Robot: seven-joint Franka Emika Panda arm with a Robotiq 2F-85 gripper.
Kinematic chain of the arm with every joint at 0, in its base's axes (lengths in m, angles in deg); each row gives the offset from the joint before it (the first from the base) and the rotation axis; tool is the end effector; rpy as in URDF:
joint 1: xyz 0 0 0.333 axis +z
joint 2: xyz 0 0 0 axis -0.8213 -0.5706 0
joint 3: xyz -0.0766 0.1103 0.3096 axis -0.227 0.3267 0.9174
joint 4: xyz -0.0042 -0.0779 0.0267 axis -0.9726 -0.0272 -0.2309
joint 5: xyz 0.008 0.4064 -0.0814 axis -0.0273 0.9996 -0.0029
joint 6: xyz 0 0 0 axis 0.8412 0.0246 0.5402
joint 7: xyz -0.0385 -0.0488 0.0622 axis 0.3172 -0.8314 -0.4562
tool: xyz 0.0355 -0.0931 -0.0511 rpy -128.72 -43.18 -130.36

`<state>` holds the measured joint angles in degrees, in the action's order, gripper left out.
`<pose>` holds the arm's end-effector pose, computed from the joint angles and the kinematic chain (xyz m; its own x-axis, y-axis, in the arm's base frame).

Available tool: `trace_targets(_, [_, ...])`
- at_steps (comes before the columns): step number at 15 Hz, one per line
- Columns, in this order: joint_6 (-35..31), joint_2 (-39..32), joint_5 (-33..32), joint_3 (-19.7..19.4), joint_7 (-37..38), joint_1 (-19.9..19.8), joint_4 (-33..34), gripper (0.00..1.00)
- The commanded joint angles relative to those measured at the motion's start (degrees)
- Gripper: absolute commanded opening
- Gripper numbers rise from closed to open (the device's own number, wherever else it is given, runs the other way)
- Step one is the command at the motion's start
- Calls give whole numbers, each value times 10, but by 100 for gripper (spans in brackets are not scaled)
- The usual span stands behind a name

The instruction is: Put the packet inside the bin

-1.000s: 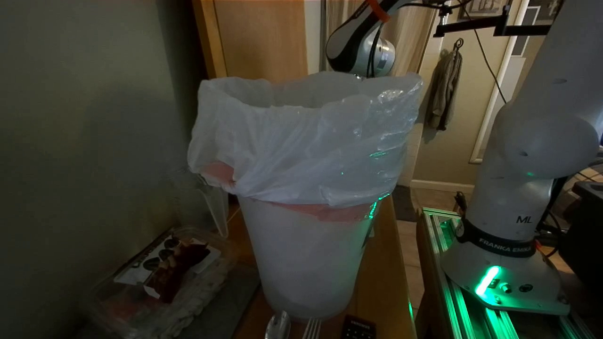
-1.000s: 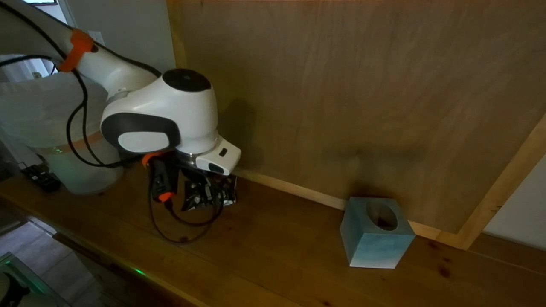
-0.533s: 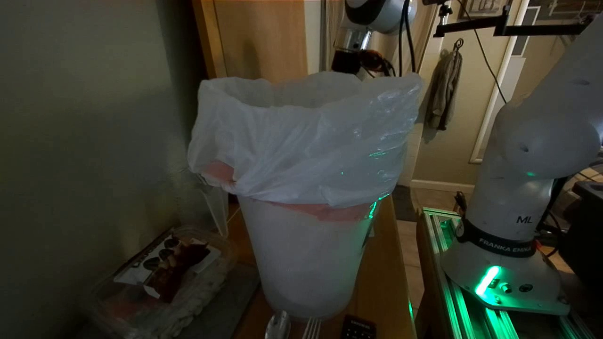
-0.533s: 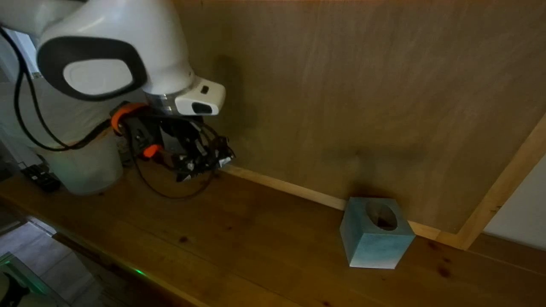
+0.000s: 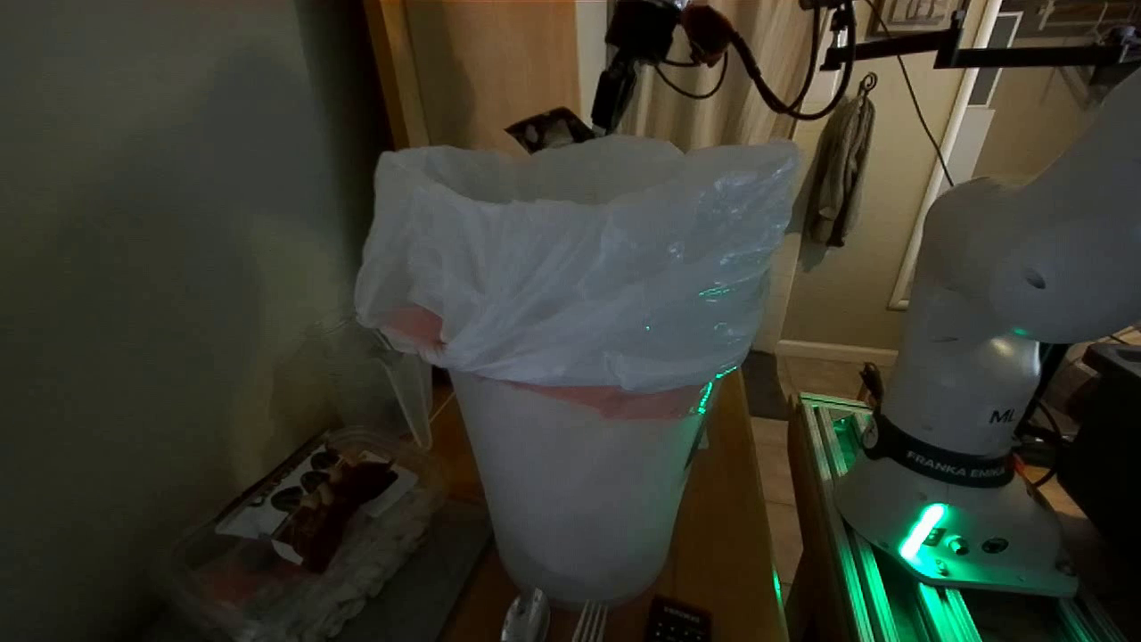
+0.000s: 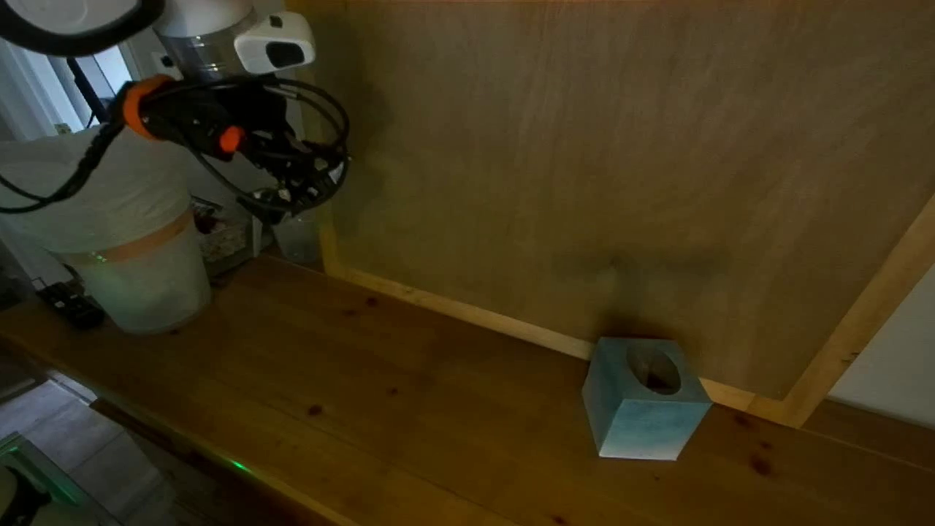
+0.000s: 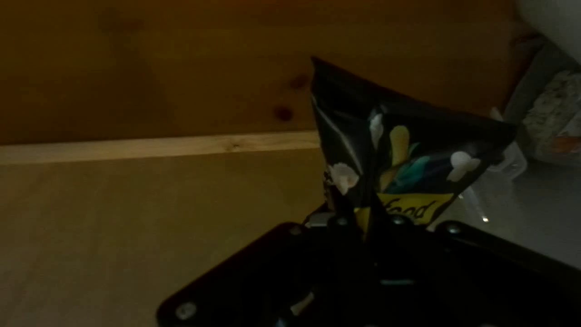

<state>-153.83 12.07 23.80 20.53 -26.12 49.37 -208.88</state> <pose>0.3781 -0.1556 0.5597 0.9358 0.0265 0.3515 0.0620 -0.9940 -0.0901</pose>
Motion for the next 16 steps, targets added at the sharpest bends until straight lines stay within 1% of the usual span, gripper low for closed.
trace_targets(1, [39,35,30,5,-46,63,21,2])
trace_targets(6, [69,35,67,20,-94,149,59,2])
trace_targets(9, [87,26,91,29,-118,186,80,2])
trace_targets(12, [115,16,113,40,-137,215,96,2])
trace_targets(16, [184,-10,138,57,-152,234,115,2])
